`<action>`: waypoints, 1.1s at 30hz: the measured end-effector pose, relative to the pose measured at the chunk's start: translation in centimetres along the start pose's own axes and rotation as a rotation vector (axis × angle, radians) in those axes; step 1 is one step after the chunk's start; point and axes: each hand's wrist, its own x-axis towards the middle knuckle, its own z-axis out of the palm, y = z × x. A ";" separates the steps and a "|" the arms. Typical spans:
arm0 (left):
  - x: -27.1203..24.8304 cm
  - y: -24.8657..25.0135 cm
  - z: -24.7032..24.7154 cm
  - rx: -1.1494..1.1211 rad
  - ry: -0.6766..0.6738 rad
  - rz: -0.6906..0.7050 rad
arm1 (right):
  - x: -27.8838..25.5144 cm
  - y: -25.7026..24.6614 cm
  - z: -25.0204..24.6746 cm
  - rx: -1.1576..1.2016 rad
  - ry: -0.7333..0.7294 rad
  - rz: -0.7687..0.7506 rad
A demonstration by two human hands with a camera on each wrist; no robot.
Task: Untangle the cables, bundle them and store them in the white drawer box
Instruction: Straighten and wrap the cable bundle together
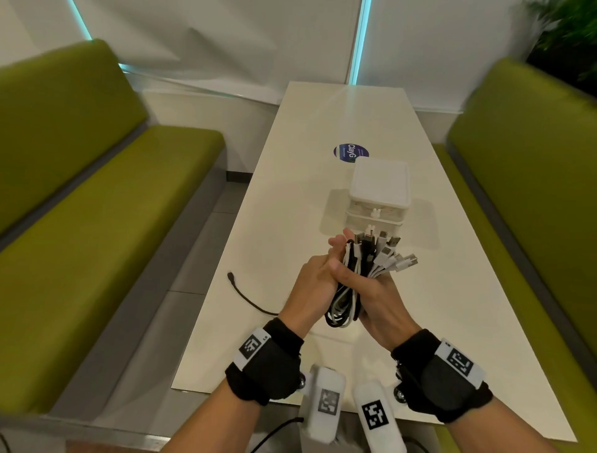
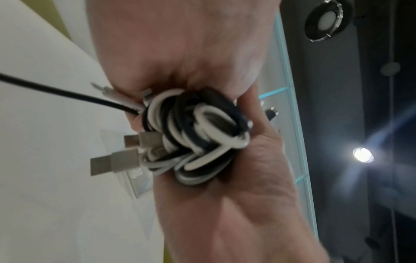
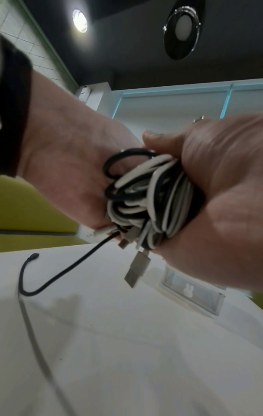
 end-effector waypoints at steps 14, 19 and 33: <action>0.9 0.3 -2.8 -0.319 0.120 -0.200 | 0.7 0.1 0.3 0.005 0.058 0.016; -0.4 0.7 -3.3 -0.442 0.145 -0.142 | 1.1 -0.3 0.0 0.046 0.082 -0.018; -1.0 -2.8 -8.9 0.368 -0.245 0.000 | 2.2 -0.9 -1.1 -0.040 0.031 0.017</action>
